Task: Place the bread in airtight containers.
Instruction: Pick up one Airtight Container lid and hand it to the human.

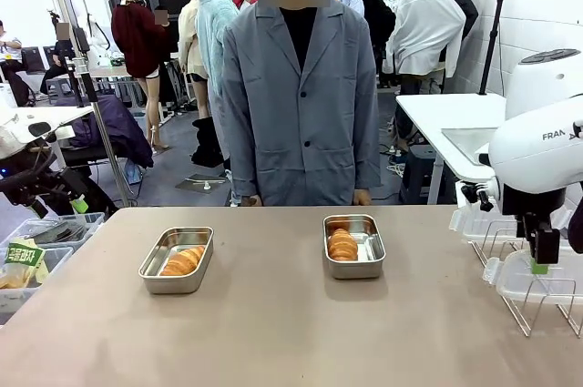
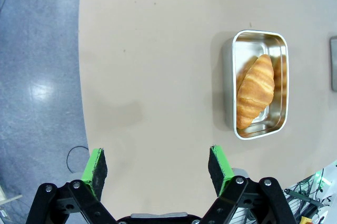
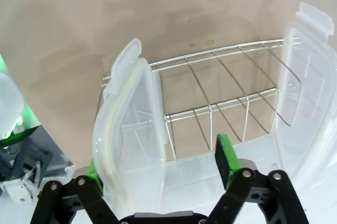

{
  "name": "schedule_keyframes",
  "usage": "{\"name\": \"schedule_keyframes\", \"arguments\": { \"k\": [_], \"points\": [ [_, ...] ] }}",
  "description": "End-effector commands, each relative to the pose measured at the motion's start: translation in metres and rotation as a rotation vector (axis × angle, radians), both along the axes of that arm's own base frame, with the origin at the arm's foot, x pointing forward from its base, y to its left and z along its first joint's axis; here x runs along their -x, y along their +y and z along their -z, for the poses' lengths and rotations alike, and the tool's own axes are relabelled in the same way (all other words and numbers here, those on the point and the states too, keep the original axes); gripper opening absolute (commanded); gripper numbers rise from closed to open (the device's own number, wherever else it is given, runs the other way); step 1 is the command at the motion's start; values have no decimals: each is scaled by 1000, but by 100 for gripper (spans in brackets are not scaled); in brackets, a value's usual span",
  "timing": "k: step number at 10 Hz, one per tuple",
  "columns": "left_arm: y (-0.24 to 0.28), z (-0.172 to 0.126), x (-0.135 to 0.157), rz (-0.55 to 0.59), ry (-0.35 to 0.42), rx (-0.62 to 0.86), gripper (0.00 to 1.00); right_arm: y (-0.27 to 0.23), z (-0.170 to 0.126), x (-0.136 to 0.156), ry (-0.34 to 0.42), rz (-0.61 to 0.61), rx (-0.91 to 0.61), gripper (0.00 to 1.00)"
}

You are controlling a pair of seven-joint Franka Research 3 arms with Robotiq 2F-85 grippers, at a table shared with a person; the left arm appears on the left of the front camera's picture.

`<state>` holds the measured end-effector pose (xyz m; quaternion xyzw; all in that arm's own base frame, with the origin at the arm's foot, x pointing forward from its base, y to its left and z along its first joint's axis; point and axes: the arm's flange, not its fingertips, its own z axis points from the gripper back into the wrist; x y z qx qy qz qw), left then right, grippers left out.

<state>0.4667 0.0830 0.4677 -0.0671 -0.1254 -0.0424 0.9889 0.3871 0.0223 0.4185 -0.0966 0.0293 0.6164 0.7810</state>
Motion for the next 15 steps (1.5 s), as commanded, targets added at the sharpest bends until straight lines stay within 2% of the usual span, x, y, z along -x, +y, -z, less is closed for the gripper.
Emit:
{"name": "schedule_keyframes", "arguments": {
  "k": [1,4,11,13,15],
  "points": [
    [1,-1,1,-11,5,-22,100,-4,2,3,-20,-3,13,60],
    [1,-1,1,-11,5,-22,100,-5,0,4,-21,2,2,1],
    [1,-1,1,-11,5,-22,100,-9,-10,12,-28,38,-14,0],
    [1,-1,1,-11,5,-22,100,-16,-36,23,-96,56,-84,0],
    [1,-1,1,-11,5,-22,100,-16,-80,40,-212,83,-151,0]
  ]
}}
